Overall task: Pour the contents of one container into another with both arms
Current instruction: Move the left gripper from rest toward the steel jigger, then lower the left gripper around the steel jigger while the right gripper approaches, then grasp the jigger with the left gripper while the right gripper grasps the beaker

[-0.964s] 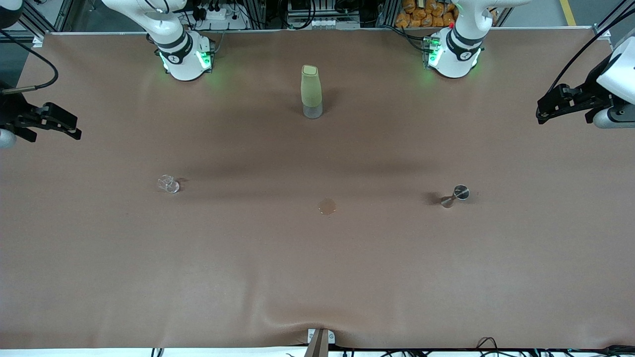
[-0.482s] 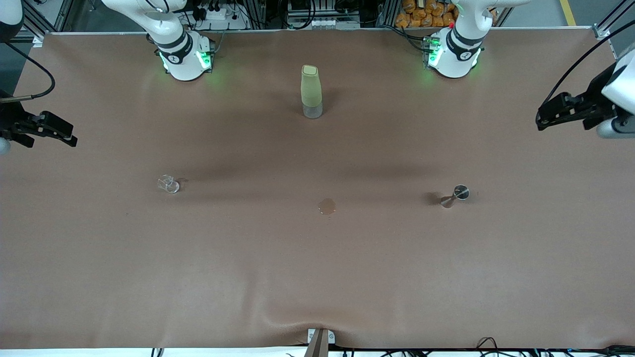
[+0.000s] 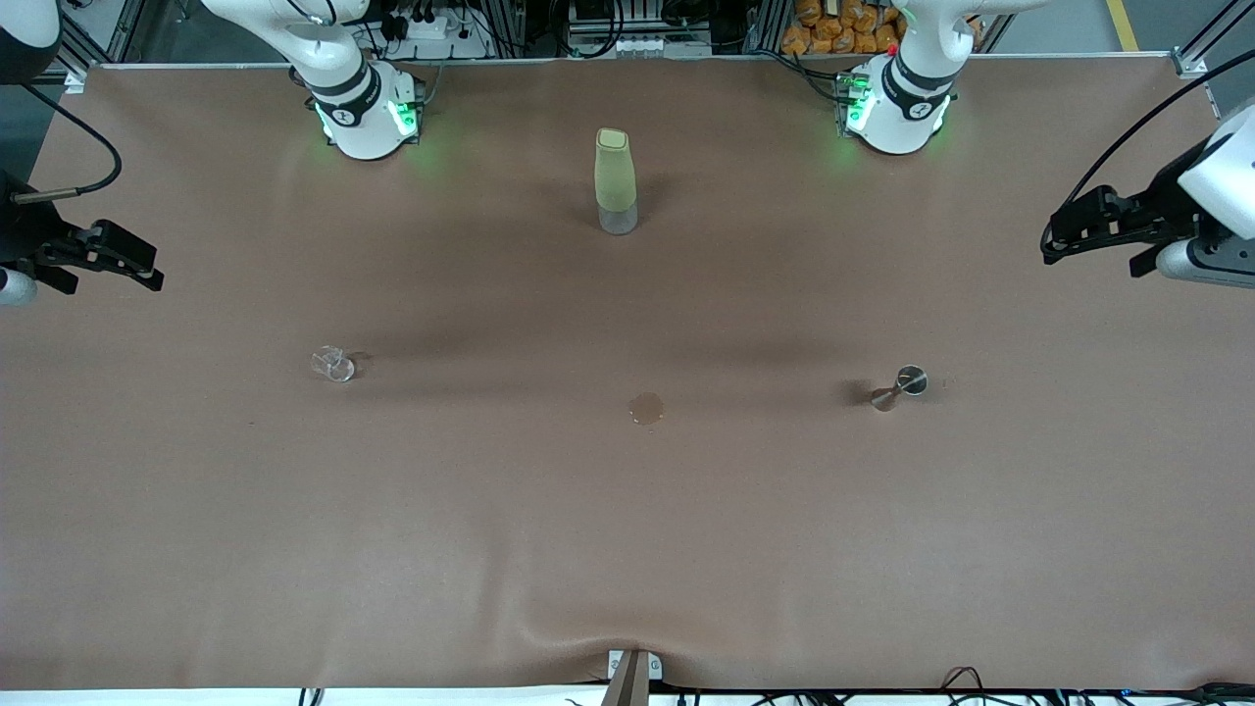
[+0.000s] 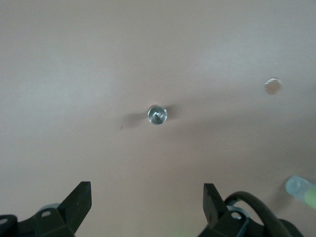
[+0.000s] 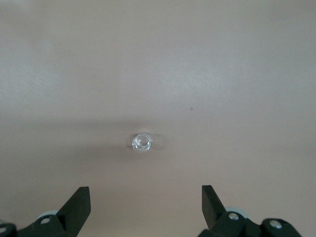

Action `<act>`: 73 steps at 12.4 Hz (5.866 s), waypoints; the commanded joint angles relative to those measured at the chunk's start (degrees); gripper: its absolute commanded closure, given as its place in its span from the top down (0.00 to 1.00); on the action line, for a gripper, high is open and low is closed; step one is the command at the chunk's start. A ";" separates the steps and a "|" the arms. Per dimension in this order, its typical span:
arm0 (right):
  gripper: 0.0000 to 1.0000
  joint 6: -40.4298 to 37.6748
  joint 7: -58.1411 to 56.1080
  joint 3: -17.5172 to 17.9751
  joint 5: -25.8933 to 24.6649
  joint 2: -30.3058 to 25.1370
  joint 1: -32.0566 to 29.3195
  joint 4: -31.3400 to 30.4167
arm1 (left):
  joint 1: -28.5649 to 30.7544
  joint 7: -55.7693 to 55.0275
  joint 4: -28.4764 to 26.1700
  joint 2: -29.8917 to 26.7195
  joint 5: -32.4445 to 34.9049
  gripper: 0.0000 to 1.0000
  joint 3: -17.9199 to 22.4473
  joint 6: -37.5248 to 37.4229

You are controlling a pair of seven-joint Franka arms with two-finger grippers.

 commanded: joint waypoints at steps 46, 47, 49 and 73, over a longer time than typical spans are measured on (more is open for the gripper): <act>1.00 -0.95 -144.61 -14.99 42.87 22.84 -14.92 -14.38 | 21.99 129.85 -9.49 45.38 -51.50 0.96 -0.66 0.84; 1.00 -1.39 -148.49 -15.52 46.04 26.01 -14.92 -14.38 | 21.99 130.73 -9.40 46.27 -51.85 0.94 -0.74 0.84; 1.00 -2.44 -155.53 -16.05 51.93 31.29 -14.84 -14.38 | 21.64 131.79 -9.05 47.32 -52.99 0.90 -0.83 0.84; 1.00 -7.37 -183.42 -12.63 76.92 53.28 -10.44 -14.20 | 19.00 136.63 -5.36 52.95 -55.63 0.66 -2.50 -1.01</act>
